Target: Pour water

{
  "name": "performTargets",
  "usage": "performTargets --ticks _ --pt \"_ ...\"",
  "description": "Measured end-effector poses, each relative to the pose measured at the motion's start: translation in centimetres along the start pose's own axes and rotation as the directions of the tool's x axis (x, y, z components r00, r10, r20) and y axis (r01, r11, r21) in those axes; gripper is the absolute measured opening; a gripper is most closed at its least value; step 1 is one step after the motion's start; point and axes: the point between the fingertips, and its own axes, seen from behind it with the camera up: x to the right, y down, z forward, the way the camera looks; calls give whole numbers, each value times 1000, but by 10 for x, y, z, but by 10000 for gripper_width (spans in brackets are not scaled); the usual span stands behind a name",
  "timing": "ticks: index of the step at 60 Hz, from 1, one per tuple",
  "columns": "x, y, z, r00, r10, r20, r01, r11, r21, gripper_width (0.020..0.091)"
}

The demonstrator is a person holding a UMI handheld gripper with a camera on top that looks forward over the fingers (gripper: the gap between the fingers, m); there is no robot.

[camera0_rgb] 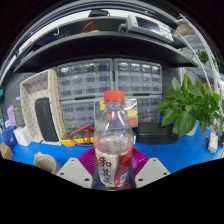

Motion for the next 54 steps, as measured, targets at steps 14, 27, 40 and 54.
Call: performTargets --ticks 14,27,40,54 --pt "1 3 -3 1000 -23 -4 22 999 -38 507" --pt "-1 37 -22 998 -55 -2 54 986 -160 823" --pt "-18 65 -76 999 -35 20 39 968 -249 815" --pt "-71 22 -131 995 -14 100 37 973 -228 818"
